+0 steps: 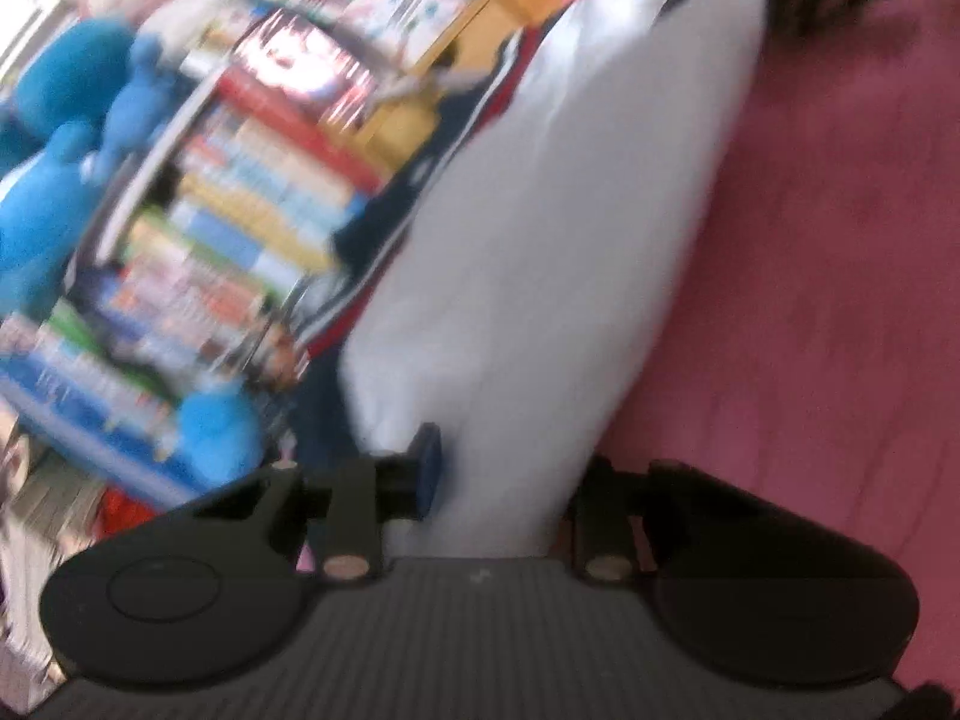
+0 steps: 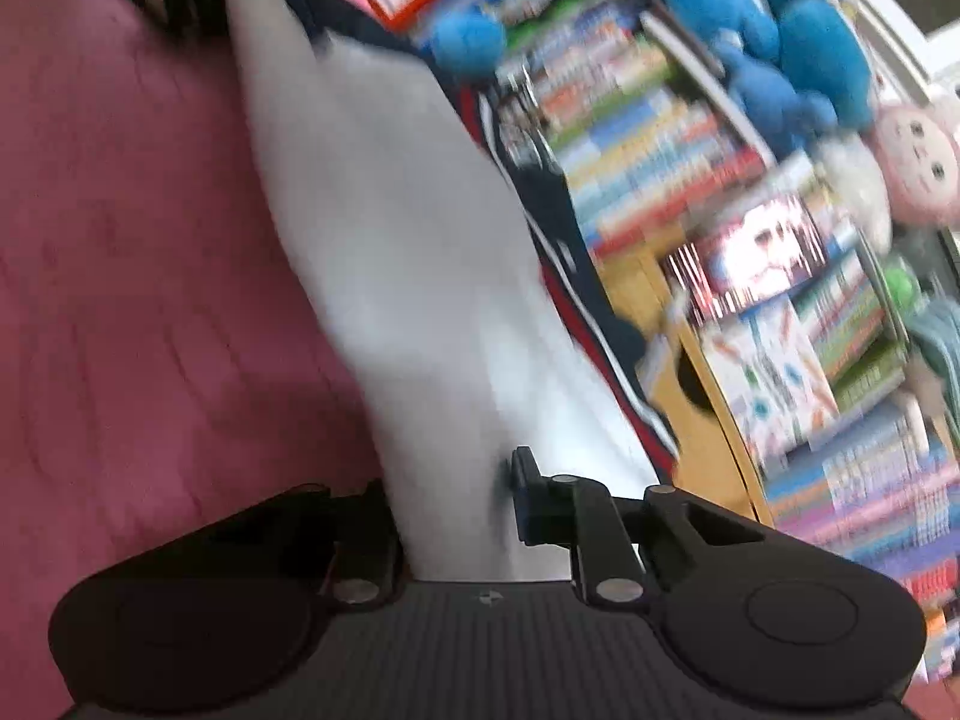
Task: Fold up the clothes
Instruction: 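Fold the white jacket body lengthwise with both grippers pinching its edge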
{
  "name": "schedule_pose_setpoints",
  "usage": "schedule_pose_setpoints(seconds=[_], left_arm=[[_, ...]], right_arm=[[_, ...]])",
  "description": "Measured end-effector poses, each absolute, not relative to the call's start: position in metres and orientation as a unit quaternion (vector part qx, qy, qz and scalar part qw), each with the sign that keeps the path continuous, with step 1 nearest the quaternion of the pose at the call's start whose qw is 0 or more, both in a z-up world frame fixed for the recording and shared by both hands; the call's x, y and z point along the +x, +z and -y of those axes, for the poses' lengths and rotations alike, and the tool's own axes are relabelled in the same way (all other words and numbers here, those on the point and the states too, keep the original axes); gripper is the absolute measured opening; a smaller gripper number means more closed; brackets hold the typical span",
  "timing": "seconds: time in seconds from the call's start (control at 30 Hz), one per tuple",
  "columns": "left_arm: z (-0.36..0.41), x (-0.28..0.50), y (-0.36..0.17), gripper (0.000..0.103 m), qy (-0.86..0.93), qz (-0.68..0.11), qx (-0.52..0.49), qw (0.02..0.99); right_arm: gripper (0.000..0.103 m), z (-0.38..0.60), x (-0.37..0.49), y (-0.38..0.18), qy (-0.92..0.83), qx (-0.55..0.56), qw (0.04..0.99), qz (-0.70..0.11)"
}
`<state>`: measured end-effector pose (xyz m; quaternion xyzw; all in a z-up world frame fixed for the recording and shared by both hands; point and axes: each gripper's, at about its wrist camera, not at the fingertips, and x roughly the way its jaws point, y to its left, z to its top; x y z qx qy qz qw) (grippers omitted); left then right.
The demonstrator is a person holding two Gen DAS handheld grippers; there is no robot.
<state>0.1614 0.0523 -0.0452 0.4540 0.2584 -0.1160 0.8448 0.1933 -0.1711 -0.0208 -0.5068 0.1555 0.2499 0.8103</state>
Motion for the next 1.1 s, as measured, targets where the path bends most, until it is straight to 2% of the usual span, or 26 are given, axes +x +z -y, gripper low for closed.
schedule_pose_setpoints(seconds=[0.07, 0.1, 0.2, 0.47, 0.6, 0.77, 0.97, 1.1], left_arm=[[-0.054, 0.162, -0.046, 0.022, -0.11, -0.258, 0.449, 0.849], [-0.051, 0.163, -0.048, 0.017, -0.101, -0.255, 0.452, 0.849], [-0.045, 0.162, -0.047, 0.009, -0.076, -0.241, 0.451, 0.856], [-0.06, 0.096, 0.008, 0.008, -0.063, -0.197, 0.402, 0.892], [-0.064, 0.045, 0.003, 0.01, -0.094, -0.212, 0.399, 0.887], [-0.071, 0.026, -0.033, 0.013, -0.098, -0.268, 0.429, 0.857], [-0.082, 0.019, -0.035, 0.017, -0.09, -0.289, 0.442, 0.845], [-0.089, 0.005, -0.037, 0.024, -0.08, -0.295, 0.454, 0.837]], right_arm=[[0.018, 0.182, 0.203, -0.026, 0.231, -0.507, 0.813, -0.167], [0.017, 0.185, 0.206, -0.028, 0.223, -0.504, 0.817, -0.169], [0.007, 0.185, 0.204, -0.026, 0.209, -0.504, 0.823, -0.16], [0.006, 0.202, 0.137, 0.016, 0.2, -0.511, 0.832, -0.086], [0.006, 0.211, 0.081, 0.025, 0.221, -0.505, 0.83, -0.081], [0.007, 0.224, 0.04, -0.01, 0.241, -0.555, 0.788, -0.115], [0.01, 0.244, 0.029, -0.023, 0.231, -0.572, 0.774, -0.144], [0.014, 0.257, 0.027, -0.03, 0.226, -0.586, 0.763, -0.154]])
